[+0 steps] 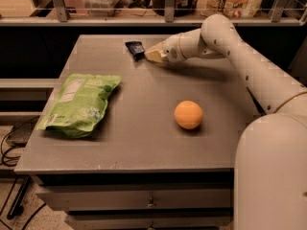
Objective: Pick rxbar blueberry
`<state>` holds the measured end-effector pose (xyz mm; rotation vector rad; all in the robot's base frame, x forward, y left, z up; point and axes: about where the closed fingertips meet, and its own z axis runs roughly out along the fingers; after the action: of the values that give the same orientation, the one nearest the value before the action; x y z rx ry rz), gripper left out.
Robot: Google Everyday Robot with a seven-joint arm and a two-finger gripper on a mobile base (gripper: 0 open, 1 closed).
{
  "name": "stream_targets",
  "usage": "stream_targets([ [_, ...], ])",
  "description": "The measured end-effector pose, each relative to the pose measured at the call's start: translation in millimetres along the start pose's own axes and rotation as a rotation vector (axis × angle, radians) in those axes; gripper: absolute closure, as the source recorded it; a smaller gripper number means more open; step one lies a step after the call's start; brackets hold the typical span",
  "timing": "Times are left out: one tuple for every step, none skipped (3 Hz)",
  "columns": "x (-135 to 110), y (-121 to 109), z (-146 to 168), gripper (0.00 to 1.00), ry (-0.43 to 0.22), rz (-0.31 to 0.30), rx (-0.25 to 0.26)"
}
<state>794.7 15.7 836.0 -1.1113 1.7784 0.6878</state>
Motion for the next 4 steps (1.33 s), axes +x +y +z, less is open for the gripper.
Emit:
stream_targets([
  [-18,4,-8,1.0,-0.011,-0.044,-0.001],
  [-46,10,-24,1.0,-0.05,-0.092,0.001],
  [-88,20,-52,1.0,-0.113,-0.162,0.006],
  [-141,34,-102,1.0,-0.145,-0.308,0.027],
])
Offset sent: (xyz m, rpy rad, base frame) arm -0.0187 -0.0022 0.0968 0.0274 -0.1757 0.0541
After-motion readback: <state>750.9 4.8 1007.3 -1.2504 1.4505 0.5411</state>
